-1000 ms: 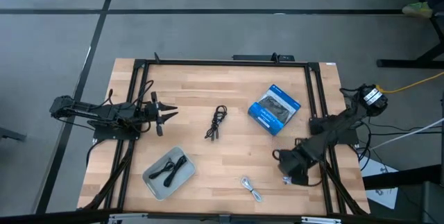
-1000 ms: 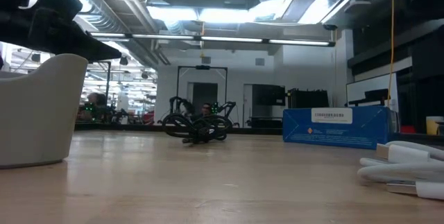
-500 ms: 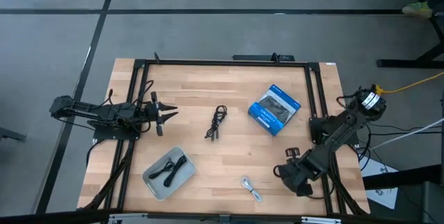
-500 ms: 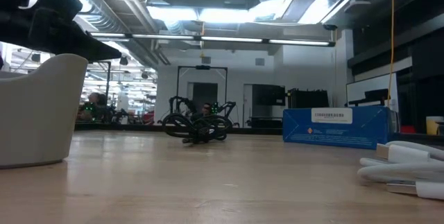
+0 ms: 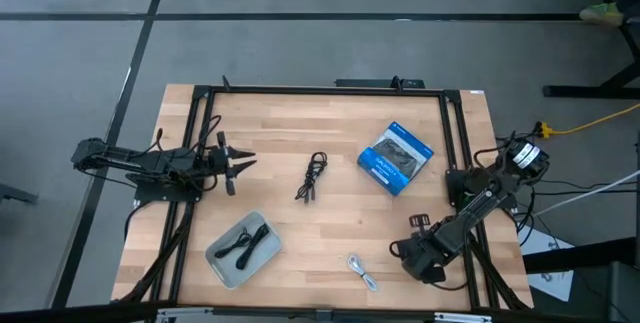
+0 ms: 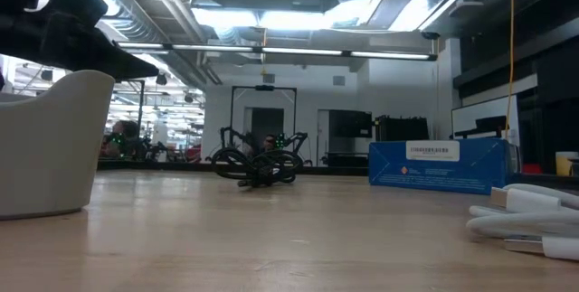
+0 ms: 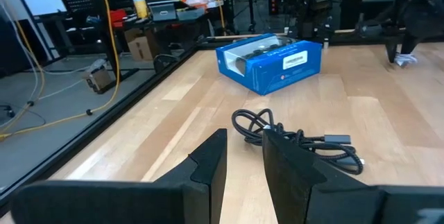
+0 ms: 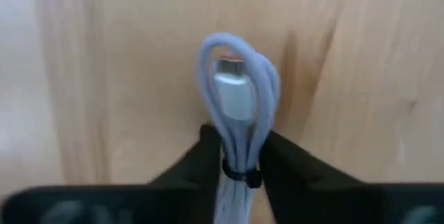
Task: Pick and place USB-C Cables
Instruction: Put the right white charger cable into the white bin
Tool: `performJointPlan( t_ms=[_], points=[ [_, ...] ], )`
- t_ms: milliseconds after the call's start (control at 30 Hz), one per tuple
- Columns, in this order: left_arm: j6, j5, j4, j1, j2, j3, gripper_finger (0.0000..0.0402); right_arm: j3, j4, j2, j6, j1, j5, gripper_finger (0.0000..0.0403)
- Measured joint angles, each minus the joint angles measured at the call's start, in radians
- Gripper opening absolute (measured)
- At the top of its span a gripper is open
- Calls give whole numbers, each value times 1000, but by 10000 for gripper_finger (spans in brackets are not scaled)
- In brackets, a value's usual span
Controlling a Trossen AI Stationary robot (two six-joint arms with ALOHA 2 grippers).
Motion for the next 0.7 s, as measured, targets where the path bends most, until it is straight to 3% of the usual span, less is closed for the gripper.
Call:
performJointPlan(
  t_ms=[67,200,333,433,567,700],
  points=[
    [0,-3,0,0,0,0,86,-1,-13,-9,-1,-15,4,37],
    [0,-3,0,0,0,0,86,19,-134,-9,-33,-71,76,35],
    [0,-3,0,0,0,0,86,127,-279,-12,-122,-149,193,35],
    [3,-3,0,0,0,0,86,232,-371,-11,-220,-213,376,35],
    [19,-3,0,0,0,0,86,372,-262,-12,-346,-298,676,35],
    [19,-3,0,0,0,0,86,443,90,-13,-567,-380,811,35]
  ],
)
